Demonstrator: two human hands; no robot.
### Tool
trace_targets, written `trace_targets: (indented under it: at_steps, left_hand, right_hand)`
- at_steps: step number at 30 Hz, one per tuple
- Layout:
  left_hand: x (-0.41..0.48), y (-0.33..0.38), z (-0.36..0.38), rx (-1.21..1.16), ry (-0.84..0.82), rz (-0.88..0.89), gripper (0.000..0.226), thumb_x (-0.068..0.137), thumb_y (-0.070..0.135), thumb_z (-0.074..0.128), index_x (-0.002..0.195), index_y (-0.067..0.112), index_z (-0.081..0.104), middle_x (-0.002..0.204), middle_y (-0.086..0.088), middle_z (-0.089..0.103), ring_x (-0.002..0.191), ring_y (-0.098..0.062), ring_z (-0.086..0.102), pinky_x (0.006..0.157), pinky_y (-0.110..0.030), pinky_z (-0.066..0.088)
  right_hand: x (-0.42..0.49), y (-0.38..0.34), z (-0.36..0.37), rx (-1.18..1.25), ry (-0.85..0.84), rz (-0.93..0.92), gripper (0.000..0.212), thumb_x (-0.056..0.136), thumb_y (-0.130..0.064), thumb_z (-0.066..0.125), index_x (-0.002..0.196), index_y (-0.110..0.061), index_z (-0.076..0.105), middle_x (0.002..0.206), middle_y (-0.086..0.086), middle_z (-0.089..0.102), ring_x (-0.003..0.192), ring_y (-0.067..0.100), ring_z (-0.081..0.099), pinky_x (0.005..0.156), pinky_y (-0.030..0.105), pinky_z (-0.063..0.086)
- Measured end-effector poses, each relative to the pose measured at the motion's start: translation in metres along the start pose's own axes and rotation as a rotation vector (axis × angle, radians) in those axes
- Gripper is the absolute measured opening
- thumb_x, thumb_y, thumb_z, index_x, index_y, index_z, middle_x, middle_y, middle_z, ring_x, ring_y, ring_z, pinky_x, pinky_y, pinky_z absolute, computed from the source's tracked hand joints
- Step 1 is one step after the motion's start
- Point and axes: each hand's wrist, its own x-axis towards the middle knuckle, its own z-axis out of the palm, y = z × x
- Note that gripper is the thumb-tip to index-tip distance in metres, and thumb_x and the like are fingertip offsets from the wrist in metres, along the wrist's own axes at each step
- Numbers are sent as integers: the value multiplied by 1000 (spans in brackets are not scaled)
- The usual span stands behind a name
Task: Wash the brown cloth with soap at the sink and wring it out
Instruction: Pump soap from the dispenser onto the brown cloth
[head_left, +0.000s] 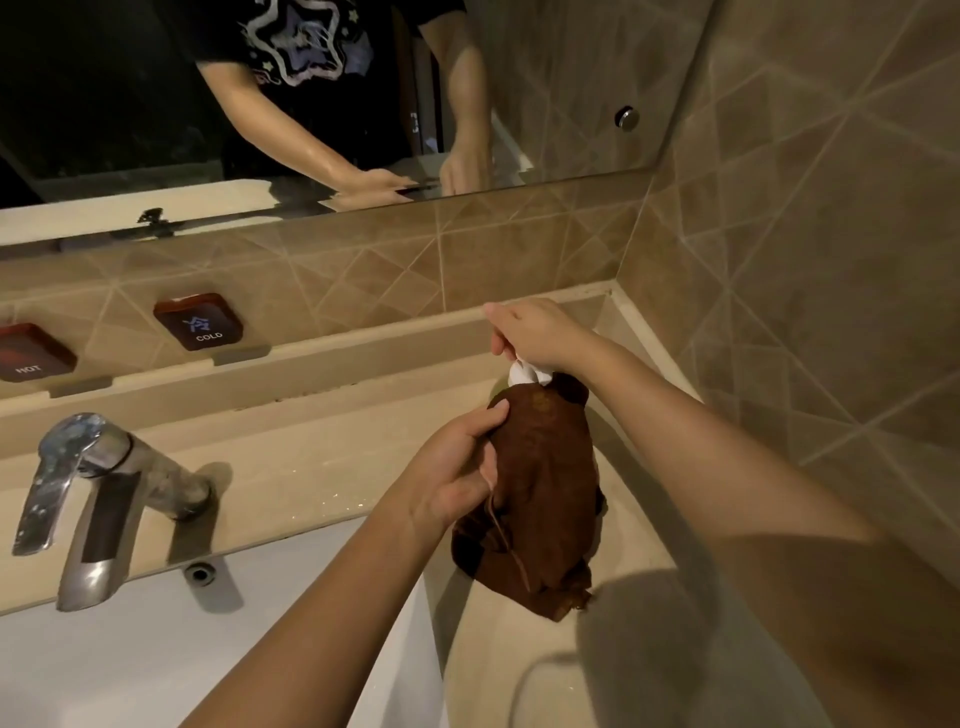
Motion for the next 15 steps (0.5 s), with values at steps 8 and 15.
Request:
trace_targets:
  at_steps: [8, 15]
  left_hand:
    - [3, 0, 2, -14, -27, 27, 28, 96, 8, 42, 114, -2, 60, 91, -17, 74, 79, -23, 74, 70, -33, 60]
    - [5, 2, 1, -20, -51, 15, 30, 95, 10, 42, 115, -3, 60, 95, -18, 73, 83, -25, 73, 75, -35, 59]
  right_hand:
    - [5, 6, 6, -35, 56, -25, 48, 95, -24, 28, 57, -15, 56, 64, -6, 52, 75, 24, 55, 84, 43, 48]
    - [7, 9, 8, -46, 70, -16, 47, 96, -24, 28, 71, -8, 64, 81, 4, 59, 85, 27, 58, 84, 43, 47]
